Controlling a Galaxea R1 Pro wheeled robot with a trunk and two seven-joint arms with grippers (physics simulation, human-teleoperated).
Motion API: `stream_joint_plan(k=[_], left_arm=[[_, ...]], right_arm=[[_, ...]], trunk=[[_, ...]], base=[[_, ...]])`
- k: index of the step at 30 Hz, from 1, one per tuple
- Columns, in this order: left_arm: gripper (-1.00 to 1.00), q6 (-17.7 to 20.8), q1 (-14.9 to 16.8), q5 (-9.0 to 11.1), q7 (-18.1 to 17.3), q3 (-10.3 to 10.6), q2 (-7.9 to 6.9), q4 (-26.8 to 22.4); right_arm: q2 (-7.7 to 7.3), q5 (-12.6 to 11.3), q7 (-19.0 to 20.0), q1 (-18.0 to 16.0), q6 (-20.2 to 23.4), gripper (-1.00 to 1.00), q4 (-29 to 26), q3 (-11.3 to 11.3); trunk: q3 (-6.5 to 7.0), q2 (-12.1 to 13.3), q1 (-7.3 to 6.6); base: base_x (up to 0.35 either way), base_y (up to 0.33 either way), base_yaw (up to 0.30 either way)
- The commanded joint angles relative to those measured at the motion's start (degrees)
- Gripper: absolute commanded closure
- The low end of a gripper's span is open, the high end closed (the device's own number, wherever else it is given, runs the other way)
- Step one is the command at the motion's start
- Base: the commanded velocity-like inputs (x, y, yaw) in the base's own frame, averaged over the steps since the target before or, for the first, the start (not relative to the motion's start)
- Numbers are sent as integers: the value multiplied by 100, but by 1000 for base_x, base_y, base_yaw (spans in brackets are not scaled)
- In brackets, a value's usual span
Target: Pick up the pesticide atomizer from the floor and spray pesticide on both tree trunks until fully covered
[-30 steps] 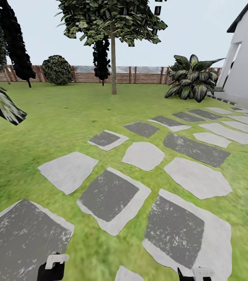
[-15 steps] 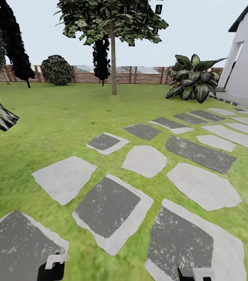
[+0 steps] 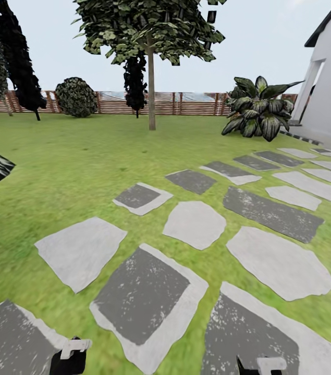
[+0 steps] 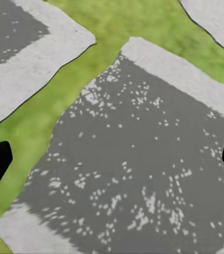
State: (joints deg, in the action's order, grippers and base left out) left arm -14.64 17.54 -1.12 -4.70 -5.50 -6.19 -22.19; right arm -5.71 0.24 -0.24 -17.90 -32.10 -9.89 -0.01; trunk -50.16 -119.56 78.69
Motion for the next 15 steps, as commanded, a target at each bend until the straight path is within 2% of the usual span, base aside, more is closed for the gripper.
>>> stream_joint_plan(k=[1, 15], left_arm=[[100, -14, 4, -11, -49, -47, 4, 4], [100, -15, 4, -11, -49, -47, 4, 4]], right_arm=[[0, 3, -2, -3, -17, -100, 5, 1], [-9, 4, -2, -8, -18, -100, 5, 1]], trunk=[[-5, -2, 3], [-5, -2, 3]], base=[[338, 0, 0], [338, 0, 0]])
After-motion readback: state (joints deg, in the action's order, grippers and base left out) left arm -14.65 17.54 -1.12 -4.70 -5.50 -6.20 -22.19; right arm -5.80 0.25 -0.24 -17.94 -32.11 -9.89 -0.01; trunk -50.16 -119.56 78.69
